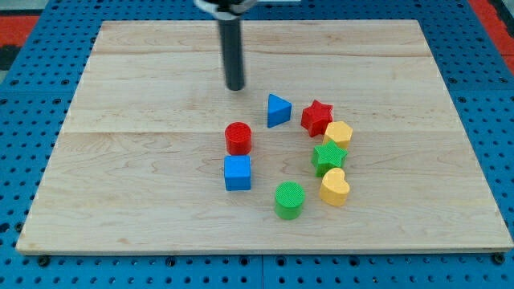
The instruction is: Slide the blue triangle slightly to the down
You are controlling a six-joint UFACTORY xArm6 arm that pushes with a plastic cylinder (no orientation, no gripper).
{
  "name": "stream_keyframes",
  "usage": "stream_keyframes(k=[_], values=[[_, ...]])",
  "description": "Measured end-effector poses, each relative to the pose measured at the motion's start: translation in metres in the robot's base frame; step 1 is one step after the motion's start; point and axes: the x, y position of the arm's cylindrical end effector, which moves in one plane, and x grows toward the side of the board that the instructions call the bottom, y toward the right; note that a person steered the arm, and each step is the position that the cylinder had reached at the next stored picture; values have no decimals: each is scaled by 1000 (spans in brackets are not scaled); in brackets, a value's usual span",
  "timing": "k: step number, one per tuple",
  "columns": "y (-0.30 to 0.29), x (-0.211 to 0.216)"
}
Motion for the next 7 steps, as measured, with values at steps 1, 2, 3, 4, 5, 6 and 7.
stream_keyframes(k=[1, 2, 3, 4, 5, 6, 7], values=[[11, 33], [15, 29], [15, 26], [2, 4], [23, -18], [37, -4], [38, 15]])
